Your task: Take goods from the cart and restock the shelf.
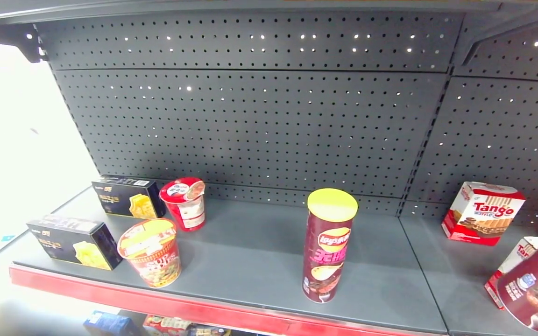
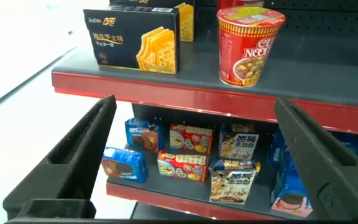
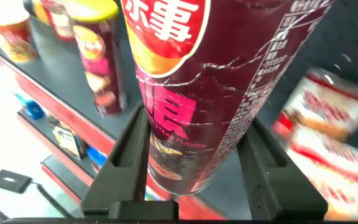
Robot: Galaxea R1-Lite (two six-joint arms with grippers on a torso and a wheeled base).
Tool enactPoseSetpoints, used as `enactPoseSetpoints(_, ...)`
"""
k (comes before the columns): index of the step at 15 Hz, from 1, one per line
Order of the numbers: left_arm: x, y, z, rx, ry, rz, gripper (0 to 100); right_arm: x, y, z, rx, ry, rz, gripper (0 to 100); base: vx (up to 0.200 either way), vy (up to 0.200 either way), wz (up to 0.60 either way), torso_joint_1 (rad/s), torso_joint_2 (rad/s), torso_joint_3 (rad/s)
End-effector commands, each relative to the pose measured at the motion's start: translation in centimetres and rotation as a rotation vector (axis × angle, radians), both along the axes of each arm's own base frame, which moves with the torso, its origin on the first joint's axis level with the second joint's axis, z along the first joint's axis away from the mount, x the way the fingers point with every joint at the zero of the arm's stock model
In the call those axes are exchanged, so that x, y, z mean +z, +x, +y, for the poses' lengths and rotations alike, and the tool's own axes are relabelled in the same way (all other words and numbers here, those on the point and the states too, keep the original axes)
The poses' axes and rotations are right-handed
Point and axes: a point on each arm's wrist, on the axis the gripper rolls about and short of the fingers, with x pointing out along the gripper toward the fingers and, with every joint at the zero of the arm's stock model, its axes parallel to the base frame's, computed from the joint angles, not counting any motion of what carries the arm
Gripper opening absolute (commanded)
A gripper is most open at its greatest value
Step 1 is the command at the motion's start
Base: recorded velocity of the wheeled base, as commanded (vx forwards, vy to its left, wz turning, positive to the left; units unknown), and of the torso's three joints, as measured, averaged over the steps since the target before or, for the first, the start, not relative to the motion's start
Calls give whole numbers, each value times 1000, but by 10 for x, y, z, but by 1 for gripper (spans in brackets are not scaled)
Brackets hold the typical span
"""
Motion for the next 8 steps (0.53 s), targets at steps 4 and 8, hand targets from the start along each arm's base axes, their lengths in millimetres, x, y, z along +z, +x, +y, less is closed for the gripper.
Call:
enactPoseSetpoints(4, 0, 0, 0, 2, 0, -2, 100, -10, 80, 32, 87, 17, 133, 0, 0, 0, 0, 0, 0, 0)
enactPoseSetpoints(8, 0, 0, 0, 0, 0, -2, 100, -20, 114, 48, 110, 28, 184, 0, 0, 0, 0, 0, 0, 0)
